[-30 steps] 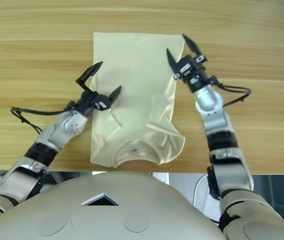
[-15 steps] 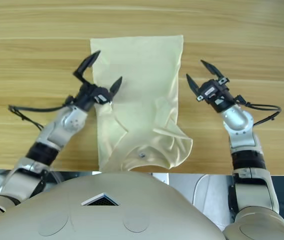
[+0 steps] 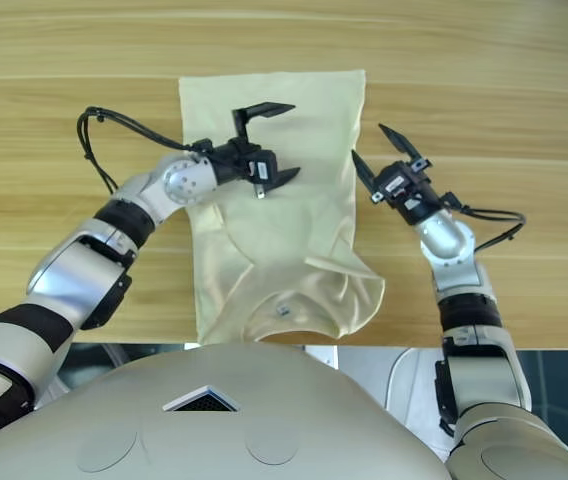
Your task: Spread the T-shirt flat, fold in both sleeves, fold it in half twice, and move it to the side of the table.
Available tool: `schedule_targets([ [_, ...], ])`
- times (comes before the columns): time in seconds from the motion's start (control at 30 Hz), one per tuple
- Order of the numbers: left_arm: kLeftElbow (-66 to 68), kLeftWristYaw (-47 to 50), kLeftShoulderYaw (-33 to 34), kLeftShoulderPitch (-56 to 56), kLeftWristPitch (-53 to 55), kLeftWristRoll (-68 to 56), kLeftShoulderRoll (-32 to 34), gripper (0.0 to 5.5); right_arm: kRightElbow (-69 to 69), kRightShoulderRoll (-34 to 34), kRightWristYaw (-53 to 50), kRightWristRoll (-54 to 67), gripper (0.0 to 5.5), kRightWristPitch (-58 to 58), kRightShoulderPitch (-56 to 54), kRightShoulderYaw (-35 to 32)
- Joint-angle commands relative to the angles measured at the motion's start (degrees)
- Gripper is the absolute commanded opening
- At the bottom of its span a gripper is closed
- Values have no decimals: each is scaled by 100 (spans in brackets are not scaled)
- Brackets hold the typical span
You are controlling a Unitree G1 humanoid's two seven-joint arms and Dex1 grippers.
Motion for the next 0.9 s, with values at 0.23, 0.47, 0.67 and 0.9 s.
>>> schedule_targets([
  [0.23,648,1036,-280,130,591,604,514,540,-67,-44,28,-33,271,75,-112,-35],
  [0.47,832,1408,-179,-17,730,557,547,540,-832,-107,366,41,271,190,374,136],
  [0.67,951,1577,-123,-112,840,524,515,540,-1438,-542,773,-93,271,412,1166,158],
  [0.9,1139,1535,-37,-152,1011,475,514,540,-1931,-817,1195,11,271,537,1870,297],
])
